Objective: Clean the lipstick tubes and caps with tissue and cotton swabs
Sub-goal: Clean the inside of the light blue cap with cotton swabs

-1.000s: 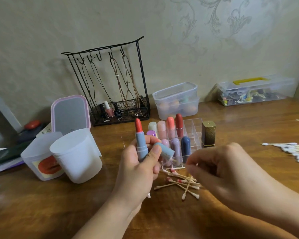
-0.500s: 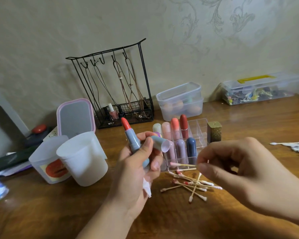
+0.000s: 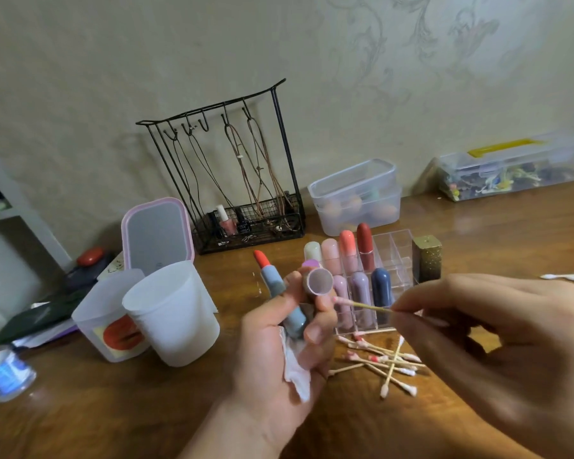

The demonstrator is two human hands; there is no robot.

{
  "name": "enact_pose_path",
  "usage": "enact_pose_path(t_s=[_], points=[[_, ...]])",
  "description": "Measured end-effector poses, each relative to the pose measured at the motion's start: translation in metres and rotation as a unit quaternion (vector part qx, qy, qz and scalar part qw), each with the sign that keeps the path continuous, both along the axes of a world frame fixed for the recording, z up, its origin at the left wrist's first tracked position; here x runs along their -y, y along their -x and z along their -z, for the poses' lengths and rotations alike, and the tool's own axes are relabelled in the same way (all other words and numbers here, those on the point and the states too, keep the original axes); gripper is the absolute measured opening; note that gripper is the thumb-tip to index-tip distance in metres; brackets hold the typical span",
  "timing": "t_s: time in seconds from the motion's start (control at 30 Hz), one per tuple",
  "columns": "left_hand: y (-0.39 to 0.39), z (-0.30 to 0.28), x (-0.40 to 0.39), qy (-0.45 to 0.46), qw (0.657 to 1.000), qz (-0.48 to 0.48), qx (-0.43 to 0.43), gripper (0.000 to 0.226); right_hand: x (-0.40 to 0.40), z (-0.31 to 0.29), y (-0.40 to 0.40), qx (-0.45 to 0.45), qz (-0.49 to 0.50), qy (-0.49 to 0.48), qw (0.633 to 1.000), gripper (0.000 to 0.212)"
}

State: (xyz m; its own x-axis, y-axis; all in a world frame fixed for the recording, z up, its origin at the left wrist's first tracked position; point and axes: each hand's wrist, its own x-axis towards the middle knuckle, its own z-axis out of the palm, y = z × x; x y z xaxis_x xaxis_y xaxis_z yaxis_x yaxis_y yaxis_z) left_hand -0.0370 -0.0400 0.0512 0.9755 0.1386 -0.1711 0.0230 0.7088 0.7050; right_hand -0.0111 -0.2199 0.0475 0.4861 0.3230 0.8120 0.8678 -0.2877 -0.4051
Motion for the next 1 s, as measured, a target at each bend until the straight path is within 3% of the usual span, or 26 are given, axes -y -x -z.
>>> enact_pose_path(t_s=[0.1,0.23,0.43,0.63,0.8,0.9,1.0], points=[[0.001,0.003,0.006,-0.006,1.000,0.012,-0.007,0.015,-0.003,-0.001,0.003,0.028,0.044,-0.009,0.999,0.007],[0.002,0.009,0.022,-0.112,0.993,-0.029,0.027,0.015,-0.003,0.005,-0.004,0.035,0.076,0.047,0.995,0.006],[0.003,0.014,0.028,-0.203,0.975,-0.085,0.024,0.016,-0.001,0.008,-0.009,-0.005,0.030,0.097,0.995,0.005],[0.003,0.014,0.026,-0.208,0.975,-0.069,0.040,0.016,0.000,0.006,-0.009,0.013,0.052,0.064,0.997,0.005],[0.002,0.016,0.023,-0.203,0.975,-0.080,0.041,0.029,-0.002,0.015,-0.009,0.035,0.057,0.096,0.993,0.021],[0.002,0.015,0.024,-0.201,0.974,-0.083,0.054,0.023,-0.003,0.011,-0.008,0.024,0.103,0.080,0.991,0.013],[0.002,0.015,0.024,-0.204,0.973,-0.082,0.069,0.030,-0.008,0.012,-0.003,0.010,0.068,0.049,0.996,0.012]])
